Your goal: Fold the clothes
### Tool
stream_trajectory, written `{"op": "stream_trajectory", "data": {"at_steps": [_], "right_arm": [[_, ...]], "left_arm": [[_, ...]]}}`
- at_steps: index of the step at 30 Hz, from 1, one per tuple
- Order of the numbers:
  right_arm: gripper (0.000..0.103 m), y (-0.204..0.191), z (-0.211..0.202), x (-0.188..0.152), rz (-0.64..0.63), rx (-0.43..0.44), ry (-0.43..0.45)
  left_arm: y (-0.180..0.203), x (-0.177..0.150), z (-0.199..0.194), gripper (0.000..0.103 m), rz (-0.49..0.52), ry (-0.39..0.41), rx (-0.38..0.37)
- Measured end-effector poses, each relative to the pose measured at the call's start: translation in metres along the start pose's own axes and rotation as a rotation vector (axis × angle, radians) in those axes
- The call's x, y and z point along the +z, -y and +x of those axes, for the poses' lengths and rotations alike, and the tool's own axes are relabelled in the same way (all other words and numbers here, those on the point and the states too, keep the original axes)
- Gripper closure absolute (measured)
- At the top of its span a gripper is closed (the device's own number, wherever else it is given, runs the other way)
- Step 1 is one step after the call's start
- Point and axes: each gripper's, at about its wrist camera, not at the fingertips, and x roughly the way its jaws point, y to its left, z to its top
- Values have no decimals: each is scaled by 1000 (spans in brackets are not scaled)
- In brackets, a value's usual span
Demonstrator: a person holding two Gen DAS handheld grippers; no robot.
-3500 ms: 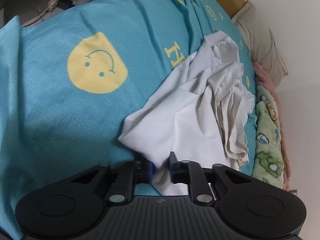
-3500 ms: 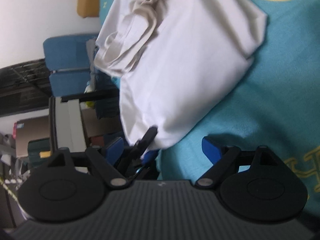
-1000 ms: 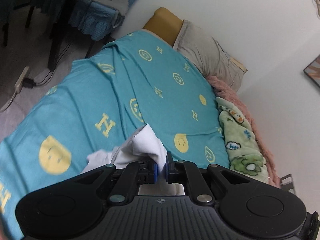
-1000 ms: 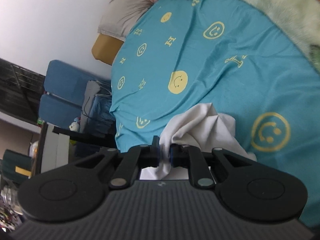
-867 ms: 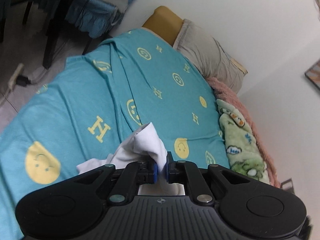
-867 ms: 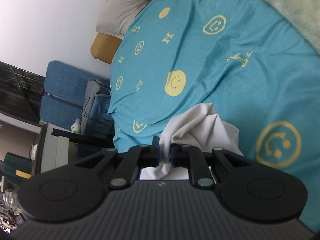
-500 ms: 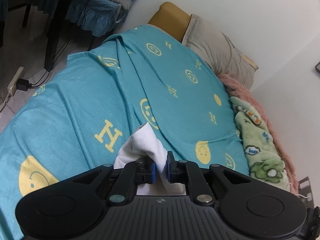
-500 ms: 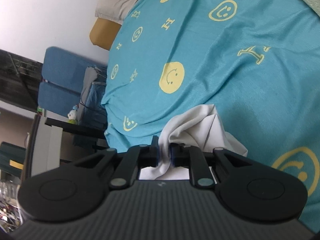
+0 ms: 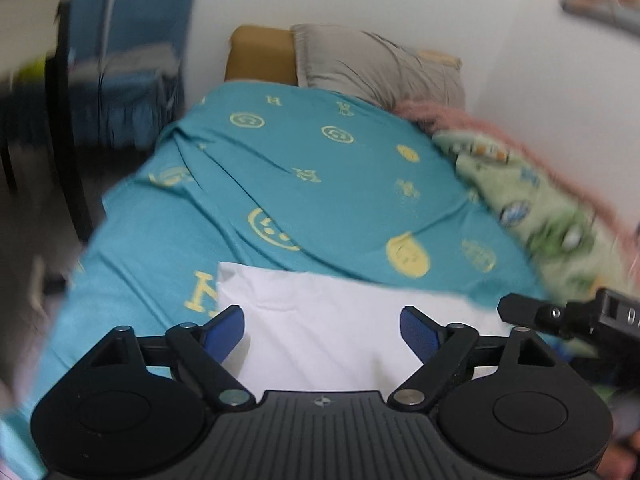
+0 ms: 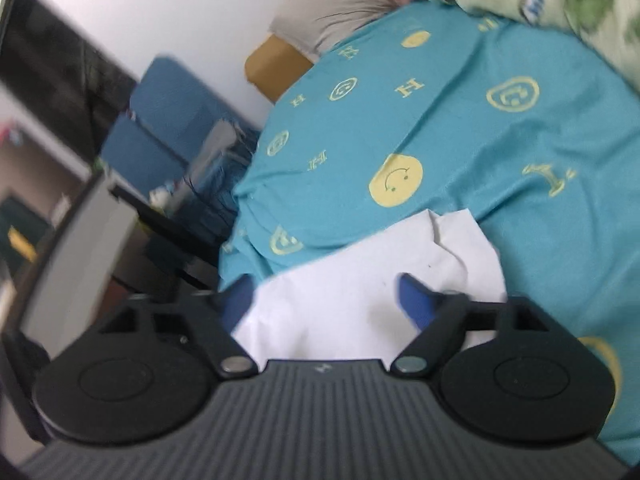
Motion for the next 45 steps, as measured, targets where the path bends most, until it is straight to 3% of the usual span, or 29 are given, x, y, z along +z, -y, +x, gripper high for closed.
{"op": "stream_trajectory", "data": {"at_steps": [5, 7, 9, 14, 20, 24, 28, 32, 38, 41, 43, 45], "right_arm": [[34, 0, 38, -12, -154, -149, -52], [34, 4, 53, -16, -190, -177, -67], [36, 5, 60, -19, -232, -190, -61], [36, -3, 39, -28, -245, -197, -43], [35, -21, -9, -46, -250, -213, -35], [36, -27, -25, -63, -286, -261, -57], [36, -15, -10, -81, -290, -330, -144], [36, -14, -5, -84, -307, -344, -159], [36, -14, -6, -83, -303, -341, -160], [36, -14, -4, -82, -297, -342, -161], [36, -14, -4, -81, -288, -339, -162], [36, -13, -4, -81, -283, -338, -161]], "left_arm": [[10, -17, 27, 15, 71, -95, 55], [10, -25, 36, 15, 82, -143, 62], [11, -30, 36, 15, 91, -143, 73], [14, -37, 20, 15, 116, -120, 90], [23, -47, -28, 14, 124, -80, 72], [12, -61, -40, 14, 1, -157, 31], [2, -72, -36, 14, -74, -218, 25], [-3, -77, -57, 14, -136, -191, -39], [-30, -96, -86, 12, -373, -200, -175], [-45, -105, -65, 10, -522, -293, -246], [-49, -111, -43, 10, -599, -365, -241], [-54, -111, -32, 10, -651, -347, -237]]}}
